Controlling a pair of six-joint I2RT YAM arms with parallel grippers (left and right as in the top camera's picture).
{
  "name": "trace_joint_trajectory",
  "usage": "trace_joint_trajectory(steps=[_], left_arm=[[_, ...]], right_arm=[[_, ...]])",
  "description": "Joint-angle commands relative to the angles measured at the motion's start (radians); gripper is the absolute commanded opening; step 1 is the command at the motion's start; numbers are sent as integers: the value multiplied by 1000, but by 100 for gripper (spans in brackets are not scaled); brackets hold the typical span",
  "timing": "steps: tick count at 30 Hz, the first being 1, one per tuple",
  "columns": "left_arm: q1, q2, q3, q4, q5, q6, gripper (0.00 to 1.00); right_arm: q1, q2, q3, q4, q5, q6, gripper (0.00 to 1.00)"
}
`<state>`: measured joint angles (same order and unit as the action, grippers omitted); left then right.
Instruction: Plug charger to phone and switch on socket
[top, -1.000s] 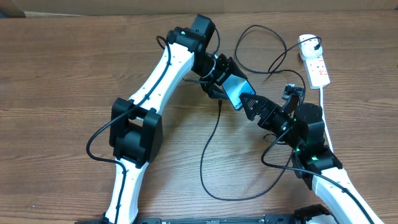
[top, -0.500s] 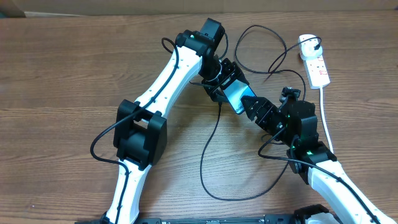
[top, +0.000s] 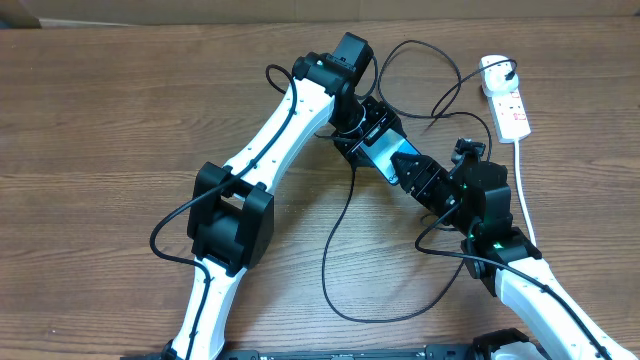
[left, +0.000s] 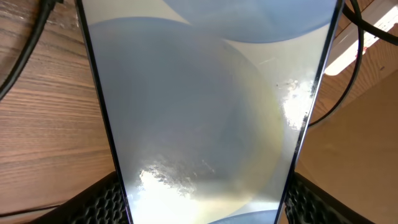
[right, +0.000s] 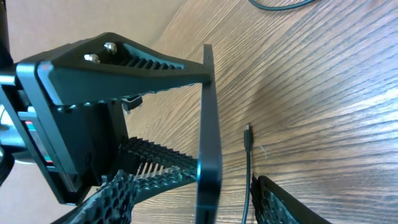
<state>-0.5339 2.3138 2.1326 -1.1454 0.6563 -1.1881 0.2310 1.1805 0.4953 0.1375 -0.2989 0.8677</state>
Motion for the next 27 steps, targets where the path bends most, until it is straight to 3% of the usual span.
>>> trace_joint_trajectory(steps=[1, 12, 17, 27], left_arm=[[-4, -8, 30, 5, 43, -23, 71], [-21, -8, 30, -6, 19, 7, 71], [-31, -8, 30, -10, 12, 14, 71], [-39, -8, 30, -9, -6, 12, 71]], right_arm=[[5, 0, 11, 2, 18, 1, 58], [5, 0, 11, -20, 27, -1, 49], [5, 0, 11, -19, 30, -3, 36], [5, 0, 11, -20, 29, -3, 29]])
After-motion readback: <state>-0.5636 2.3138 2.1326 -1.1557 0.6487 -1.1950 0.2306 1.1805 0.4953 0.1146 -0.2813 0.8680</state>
